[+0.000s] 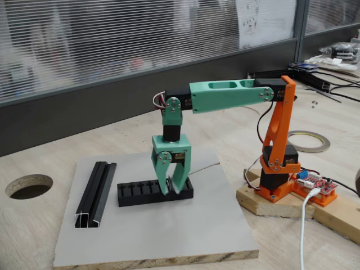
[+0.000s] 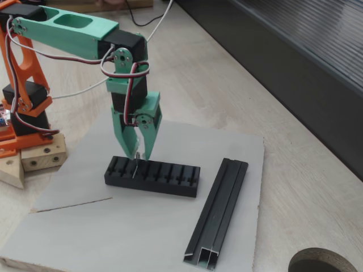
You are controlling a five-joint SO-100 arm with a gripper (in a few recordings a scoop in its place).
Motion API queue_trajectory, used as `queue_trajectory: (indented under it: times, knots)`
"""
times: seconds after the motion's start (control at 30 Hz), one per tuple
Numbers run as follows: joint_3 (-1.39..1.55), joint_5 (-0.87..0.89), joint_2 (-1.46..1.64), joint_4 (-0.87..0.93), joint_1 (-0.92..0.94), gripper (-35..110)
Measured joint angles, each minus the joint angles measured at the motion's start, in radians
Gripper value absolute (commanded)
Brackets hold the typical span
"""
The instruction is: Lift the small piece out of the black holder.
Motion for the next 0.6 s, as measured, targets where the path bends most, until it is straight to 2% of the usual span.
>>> queue_trajectory:
  times: [0.6]
  knots:
    - [-0.006, 0.000, 0.000, 0.000, 0.000, 21]
